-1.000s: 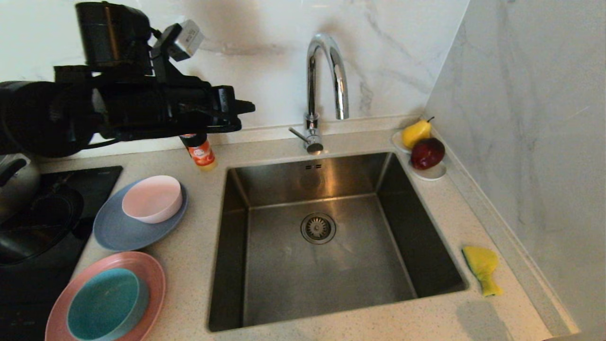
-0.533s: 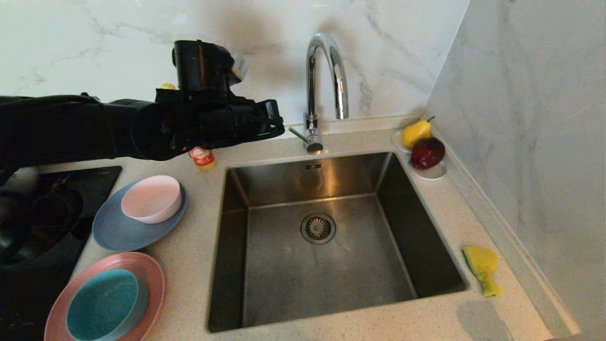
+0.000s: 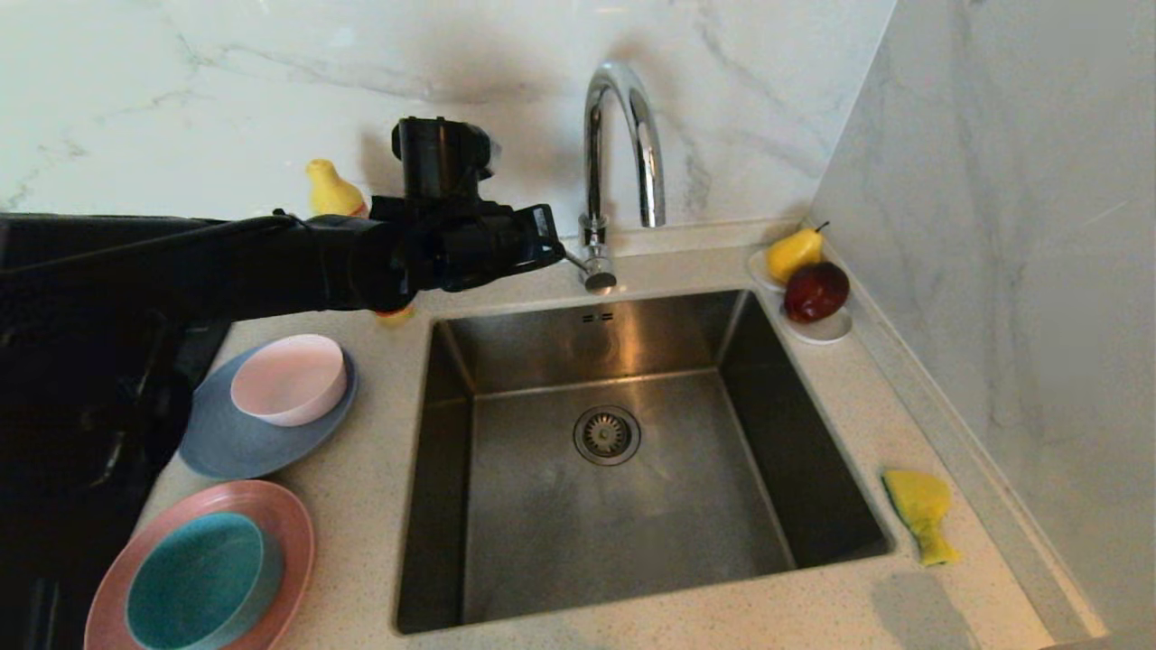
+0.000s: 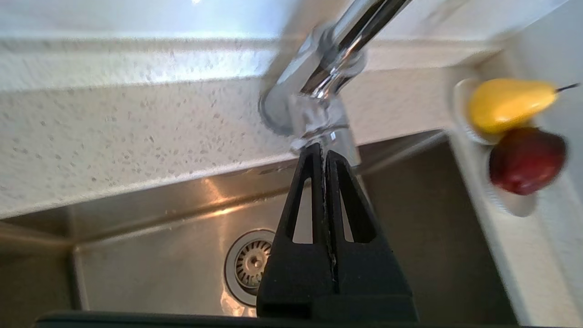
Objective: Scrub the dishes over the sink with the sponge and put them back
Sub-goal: Turn on the faucet
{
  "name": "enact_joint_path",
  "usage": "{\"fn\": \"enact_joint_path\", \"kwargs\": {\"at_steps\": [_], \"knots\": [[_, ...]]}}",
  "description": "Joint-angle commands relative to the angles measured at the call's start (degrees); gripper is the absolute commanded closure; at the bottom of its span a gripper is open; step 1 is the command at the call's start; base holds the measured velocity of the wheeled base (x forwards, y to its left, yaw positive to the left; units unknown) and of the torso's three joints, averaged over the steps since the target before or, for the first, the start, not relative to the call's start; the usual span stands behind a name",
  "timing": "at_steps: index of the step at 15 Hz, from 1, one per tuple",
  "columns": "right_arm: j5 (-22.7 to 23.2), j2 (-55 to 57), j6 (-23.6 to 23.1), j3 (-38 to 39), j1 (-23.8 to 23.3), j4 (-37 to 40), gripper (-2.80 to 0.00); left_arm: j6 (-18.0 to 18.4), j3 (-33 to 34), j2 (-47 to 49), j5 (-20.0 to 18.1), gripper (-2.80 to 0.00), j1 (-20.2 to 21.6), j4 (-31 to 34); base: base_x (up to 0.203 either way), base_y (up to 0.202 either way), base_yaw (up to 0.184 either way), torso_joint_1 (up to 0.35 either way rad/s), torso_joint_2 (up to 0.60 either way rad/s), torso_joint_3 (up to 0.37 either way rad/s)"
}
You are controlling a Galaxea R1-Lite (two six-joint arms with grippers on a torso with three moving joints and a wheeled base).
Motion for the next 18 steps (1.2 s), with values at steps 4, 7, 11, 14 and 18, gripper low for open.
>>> {"fn": "enact_joint_path", "kwargs": {"at_steps": [4,7,11,14,18], "knots": [[-0.02,-0.02,0.01,0.01,0.01,0.01,0.00,-3.03,-0.14,1.18,0.30,0.00,0.10,-1.61,0.000,0.000,0.000,0.000,0.00,0.000],[-0.02,-0.02,0.01,0.01,0.01,0.01,0.00,-4.77,-0.14,2.23,1.20,0.00,0.10,-1.71,0.000,0.000,0.000,0.000,0.00,0.000],[-0.02,-0.02,0.01,0.01,0.01,0.01,0.00,-4.93,-0.14,2.35,1.89,0.00,0.10,-2.06,0.000,0.000,0.000,0.000,0.00,0.000],[-0.02,-0.02,0.01,0.01,0.01,0.01,0.00,-4.99,-0.14,2.20,1.89,0.00,0.10,-2.06,0.000,0.000,0.000,0.000,0.00,0.000],[-0.02,-0.02,0.01,0.01,0.01,0.01,0.00,-5.01,-0.24,2.02,1.78,0.00,0.10,-4.29,0.000,0.000,0.000,0.000,0.00,0.000]]}}
